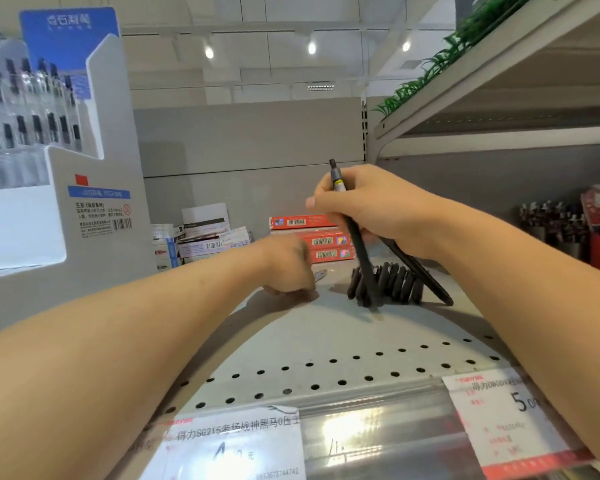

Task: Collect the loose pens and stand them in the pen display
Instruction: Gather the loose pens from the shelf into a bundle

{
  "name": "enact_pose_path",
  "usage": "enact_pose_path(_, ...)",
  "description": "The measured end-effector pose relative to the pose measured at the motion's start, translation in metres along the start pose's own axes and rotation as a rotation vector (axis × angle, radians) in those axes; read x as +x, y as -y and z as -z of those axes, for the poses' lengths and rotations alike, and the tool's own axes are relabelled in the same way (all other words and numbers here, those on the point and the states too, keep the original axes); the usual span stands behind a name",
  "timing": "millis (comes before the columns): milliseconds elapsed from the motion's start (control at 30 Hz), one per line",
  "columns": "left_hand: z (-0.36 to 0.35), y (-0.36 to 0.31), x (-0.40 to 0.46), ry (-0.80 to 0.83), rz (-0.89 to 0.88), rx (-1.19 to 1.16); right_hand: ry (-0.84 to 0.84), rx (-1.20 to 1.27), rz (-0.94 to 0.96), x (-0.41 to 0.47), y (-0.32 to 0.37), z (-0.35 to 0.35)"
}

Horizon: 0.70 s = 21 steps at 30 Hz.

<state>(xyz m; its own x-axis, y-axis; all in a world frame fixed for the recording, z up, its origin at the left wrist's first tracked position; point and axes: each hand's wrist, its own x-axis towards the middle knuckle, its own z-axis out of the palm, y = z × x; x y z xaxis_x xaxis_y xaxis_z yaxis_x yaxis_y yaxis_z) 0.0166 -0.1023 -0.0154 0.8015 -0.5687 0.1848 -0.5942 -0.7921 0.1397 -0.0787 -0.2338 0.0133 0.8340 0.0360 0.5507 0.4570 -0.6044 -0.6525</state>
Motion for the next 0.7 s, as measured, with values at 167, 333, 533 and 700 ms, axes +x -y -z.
enact_pose_path(167,0.022,0.001,-0.013,-0.060,0.003,-0.606,-0.101,0.282,-0.003,-0.002,0.007,0.014)
enact_pose_path(333,0.028,-0.015,-0.034,0.072,-0.227,-0.947,-0.202,0.335,-0.056,-0.012,0.015,0.025)
enact_pose_path(533,0.019,-0.047,-0.048,0.080,-0.400,-0.997,-0.403,0.277,-0.126,-0.039,0.000,0.017)
enact_pose_path(700,0.007,-0.067,-0.051,0.008,-0.393,-0.663,-0.347,0.242,-0.115,-0.062,-0.013,0.012)
